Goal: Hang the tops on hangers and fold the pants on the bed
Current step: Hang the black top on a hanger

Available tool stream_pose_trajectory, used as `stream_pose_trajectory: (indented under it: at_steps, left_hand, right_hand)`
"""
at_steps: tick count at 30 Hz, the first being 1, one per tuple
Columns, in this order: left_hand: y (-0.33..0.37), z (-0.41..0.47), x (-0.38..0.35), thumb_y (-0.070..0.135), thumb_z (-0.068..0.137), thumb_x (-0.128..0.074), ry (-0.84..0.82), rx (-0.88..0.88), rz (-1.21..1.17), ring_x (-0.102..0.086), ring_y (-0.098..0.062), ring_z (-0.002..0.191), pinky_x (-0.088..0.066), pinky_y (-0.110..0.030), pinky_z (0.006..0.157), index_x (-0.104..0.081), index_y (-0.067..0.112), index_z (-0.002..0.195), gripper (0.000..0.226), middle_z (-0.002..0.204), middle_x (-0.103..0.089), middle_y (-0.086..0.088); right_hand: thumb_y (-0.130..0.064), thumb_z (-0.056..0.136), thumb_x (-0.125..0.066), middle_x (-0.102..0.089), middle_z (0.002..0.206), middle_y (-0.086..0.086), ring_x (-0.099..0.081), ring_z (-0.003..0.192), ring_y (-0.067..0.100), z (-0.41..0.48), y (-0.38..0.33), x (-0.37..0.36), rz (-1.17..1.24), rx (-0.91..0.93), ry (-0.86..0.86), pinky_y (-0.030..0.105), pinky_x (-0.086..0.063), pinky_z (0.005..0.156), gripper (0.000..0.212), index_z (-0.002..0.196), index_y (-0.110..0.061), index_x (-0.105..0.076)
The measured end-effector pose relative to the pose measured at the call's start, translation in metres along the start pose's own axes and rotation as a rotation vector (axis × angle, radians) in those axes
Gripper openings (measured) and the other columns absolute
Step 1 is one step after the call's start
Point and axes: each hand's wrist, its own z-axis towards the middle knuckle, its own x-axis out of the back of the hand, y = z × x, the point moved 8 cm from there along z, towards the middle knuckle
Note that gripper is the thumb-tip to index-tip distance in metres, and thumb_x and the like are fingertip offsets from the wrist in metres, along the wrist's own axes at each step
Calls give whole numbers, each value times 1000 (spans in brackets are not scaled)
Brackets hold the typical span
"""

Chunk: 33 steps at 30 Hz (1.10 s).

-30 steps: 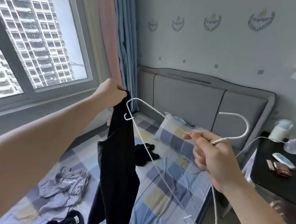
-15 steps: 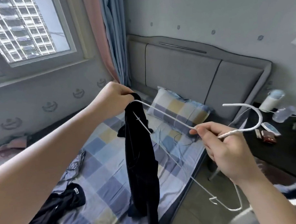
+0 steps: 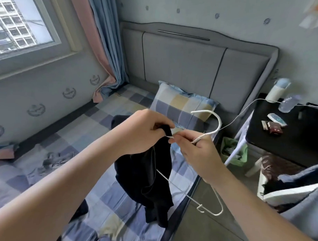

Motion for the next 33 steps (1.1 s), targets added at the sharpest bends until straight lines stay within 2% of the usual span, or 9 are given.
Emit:
stream_pose_trajectory:
  at_steps: [2,5,7,11,15,20,24,26,33]
  left_hand:
    - [-5,-4,5,27,93,-63,-27,-77,88,-53,0,93,-40,-14,83,-67,39,124,33,97,-61,22]
    - [-19,-8,23,48,92,-58,61,-199,366,-39,-8,102,-29,-29,92,-67,44,119,28,100,-49,25]
    - [-27,-13,27,55,96,-41,87,-250,473,-49,-14,97,-37,-34,87,-70,36,107,36,94,-53,21]
    - [-43,-19,32,54,97,-33,99,-230,400,-64,-13,90,-53,-33,72,-70,33,108,43,98,-70,16]
    - [-49,-25,33,54,97,-36,106,-216,304,-64,-8,92,-55,-34,79,-72,27,112,47,100,-72,16]
    - [-38,-30,11,51,99,-34,94,-213,324,-66,-10,88,-55,-35,75,-71,27,109,46,97,-72,15]
    - [-26,-29,-20,41,104,-41,61,-217,290,-60,-12,77,-49,-33,66,-67,21,97,34,82,-65,13]
    - [-22,-28,-29,39,104,-46,73,-229,257,-49,-7,67,-48,-34,62,-58,26,85,26,68,-52,16]
    - [-48,-33,-9,32,100,-54,173,-132,76,-57,-4,73,-48,-26,68,-74,18,98,24,77,-66,13]
  right_hand:
    - [-14,100,-57,-30,47,-2,-23,41,13,-2,4,2,70,0,-13,25,-19,43,25,85,-17,-76]
    - [-20,99,-59,-29,49,4,-21,42,15,-3,1,9,102,24,-62,25,-17,43,23,85,-21,-77]
    - [-25,95,-58,-29,49,3,-22,41,13,-2,-3,13,103,41,-96,21,-20,42,23,86,-19,-78]
    - [-33,90,-64,-39,52,2,-28,43,13,5,-2,27,71,23,-148,21,-27,41,22,89,-16,-77]
    - [-22,86,-64,-65,71,3,-49,51,16,7,5,51,11,33,-93,24,-46,52,14,90,-21,-78]
    - [-22,88,-64,-68,71,0,-41,53,25,2,14,41,-57,64,-13,42,-36,52,14,88,-26,-77]
    - [-3,94,-64,-68,67,-6,-55,55,2,0,1,15,-136,119,-72,12,-42,59,13,93,-8,-75]
    - [0,95,-62,-69,68,-6,-58,57,1,-1,2,2,-141,100,-103,9,-43,60,13,93,-5,-74]
    - [-11,96,-65,-75,87,-3,-66,72,10,-3,28,41,-244,2,-71,32,-55,76,17,100,-24,-73]
